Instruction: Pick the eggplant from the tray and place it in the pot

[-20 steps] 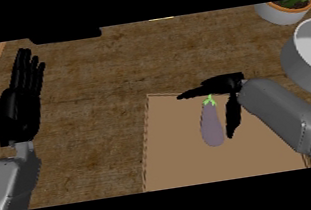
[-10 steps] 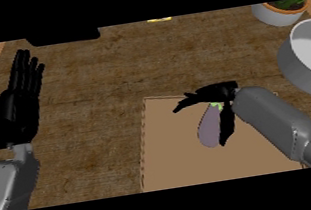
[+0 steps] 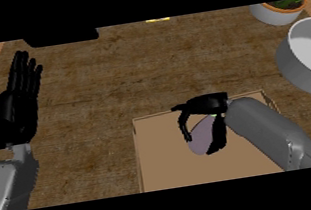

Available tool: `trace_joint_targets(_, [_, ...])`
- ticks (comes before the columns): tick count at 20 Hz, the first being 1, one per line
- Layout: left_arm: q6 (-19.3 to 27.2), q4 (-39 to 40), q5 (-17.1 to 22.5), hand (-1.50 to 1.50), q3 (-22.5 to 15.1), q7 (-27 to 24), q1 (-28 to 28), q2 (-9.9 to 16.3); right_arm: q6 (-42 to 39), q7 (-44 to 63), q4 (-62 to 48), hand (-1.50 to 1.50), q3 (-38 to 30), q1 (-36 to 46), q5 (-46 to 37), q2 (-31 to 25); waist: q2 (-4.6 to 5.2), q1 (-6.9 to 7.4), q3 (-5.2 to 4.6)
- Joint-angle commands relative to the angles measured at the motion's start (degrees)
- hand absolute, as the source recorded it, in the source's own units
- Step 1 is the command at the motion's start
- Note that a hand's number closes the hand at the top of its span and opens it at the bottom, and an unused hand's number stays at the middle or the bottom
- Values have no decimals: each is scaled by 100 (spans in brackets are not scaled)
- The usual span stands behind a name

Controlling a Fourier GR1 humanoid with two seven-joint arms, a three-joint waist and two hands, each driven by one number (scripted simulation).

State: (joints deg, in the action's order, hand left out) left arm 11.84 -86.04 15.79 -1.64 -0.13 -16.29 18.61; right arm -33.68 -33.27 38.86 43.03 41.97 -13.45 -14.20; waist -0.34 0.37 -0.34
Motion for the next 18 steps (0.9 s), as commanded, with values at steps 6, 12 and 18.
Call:
trace_joint_targets(6, [-82, -397, -122, 0, 63, 252, 206, -145, 8, -717, -514, 150, -488, 285, -523, -6, 47, 34, 36])
trace_joint_targets(12, [-122, -94, -128, 0, 194, 21, -1, -110, 1129, 1665, -1038, 150, -1714, 1019, 23, -581, 75, 29, 21])
trace_joint_targets(18, [-140, -76, -147, 0, 148, 59, 64, -102, 3223, 3690, -1680, 150, -2103, 1590, -405, -1435, 6, -54, -59])
